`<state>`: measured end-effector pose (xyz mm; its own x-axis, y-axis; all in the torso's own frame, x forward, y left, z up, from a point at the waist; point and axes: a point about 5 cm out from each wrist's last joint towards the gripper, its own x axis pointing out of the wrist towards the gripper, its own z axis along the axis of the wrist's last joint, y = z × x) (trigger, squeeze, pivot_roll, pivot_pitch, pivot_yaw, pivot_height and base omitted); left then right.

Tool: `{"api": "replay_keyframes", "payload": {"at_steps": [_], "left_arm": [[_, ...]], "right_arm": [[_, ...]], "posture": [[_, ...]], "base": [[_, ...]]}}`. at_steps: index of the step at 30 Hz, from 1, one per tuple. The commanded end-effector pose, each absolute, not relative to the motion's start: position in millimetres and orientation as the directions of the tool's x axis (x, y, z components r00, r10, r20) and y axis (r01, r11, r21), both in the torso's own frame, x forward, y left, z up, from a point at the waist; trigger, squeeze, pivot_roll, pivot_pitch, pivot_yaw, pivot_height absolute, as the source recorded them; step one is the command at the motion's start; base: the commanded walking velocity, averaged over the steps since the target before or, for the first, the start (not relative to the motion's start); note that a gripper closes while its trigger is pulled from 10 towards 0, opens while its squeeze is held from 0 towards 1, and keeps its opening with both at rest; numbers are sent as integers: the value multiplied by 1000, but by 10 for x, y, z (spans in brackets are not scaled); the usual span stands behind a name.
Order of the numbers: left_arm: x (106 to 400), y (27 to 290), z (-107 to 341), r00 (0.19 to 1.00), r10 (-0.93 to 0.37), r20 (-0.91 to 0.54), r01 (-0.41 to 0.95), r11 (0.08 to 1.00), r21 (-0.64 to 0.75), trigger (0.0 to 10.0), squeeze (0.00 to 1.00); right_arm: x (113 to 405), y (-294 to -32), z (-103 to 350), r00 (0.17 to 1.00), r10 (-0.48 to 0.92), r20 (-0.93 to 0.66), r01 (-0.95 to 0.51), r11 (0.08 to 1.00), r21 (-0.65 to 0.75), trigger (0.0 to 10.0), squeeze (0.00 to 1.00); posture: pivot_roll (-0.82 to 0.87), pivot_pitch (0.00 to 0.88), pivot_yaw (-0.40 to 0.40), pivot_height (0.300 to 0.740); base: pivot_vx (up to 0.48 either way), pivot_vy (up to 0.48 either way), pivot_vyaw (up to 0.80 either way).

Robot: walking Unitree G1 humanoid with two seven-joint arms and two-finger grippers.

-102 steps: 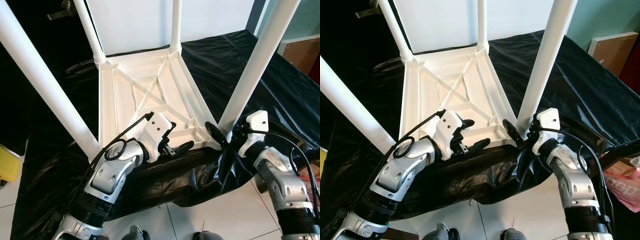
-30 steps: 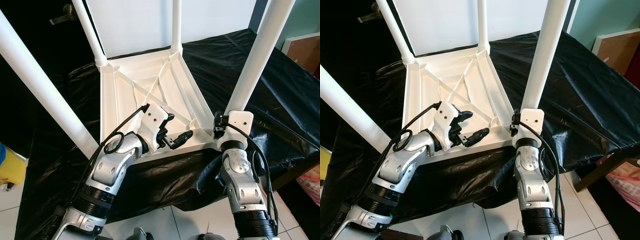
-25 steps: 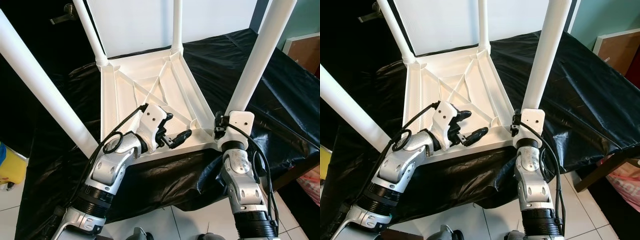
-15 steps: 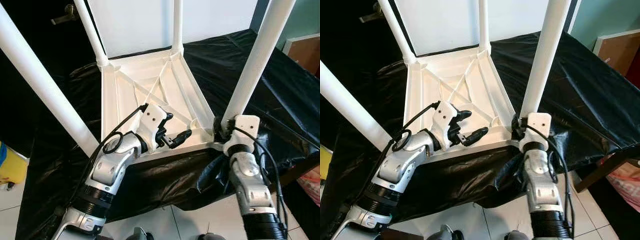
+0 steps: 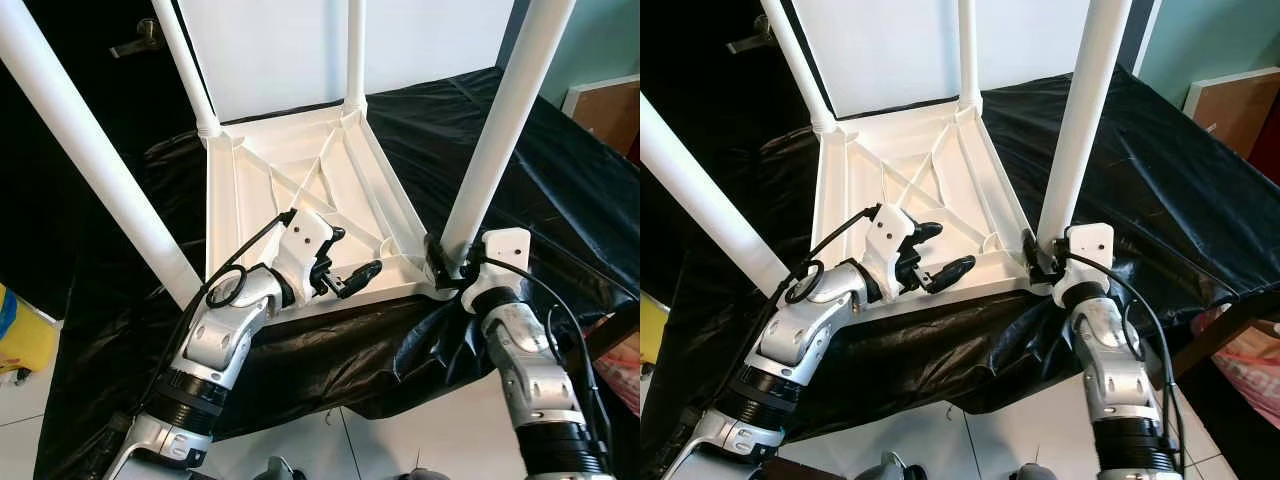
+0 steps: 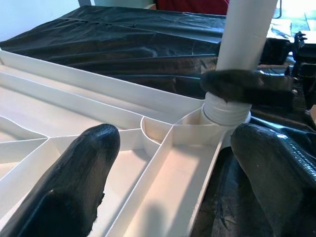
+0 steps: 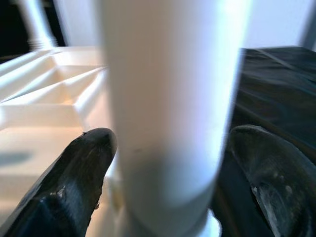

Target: Building children table

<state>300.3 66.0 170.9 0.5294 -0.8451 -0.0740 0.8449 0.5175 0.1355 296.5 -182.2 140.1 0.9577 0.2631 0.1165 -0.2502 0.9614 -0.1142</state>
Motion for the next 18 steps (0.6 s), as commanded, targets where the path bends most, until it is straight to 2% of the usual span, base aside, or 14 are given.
{"api": "replay_keyframes", "payload": {"at_steps": [1,6,10,18], "left_arm": [[3035,688,1722,530,-844,-85,844,514,156,10000,0],[3039,688,1726,528,-845,-84,845,512,155,10000,0],[3045,689,1731,523,-848,-85,847,506,160,10000,0],[3073,687,1751,522,-849,-81,847,505,165,10000,0]], "right_arm": [[2991,-1794,1409,929,350,119,-338,935,-111,10000,0],[3031,-1802,1421,895,437,94,-425,897,-125,10000,0],[3111,-1820,1401,853,521,38,-505,841,-193,10000,0],[3223,-1850,1369,816,577,-30,-565,786,-249,10000,0]], "posture": [[-127,0,75,740],[-126,0,79,740],[-121,0,79,740],[-119,0,88,740]], "base": [[0,0,0],[0,0,0],[0,0,0],[0,0,0]]}}
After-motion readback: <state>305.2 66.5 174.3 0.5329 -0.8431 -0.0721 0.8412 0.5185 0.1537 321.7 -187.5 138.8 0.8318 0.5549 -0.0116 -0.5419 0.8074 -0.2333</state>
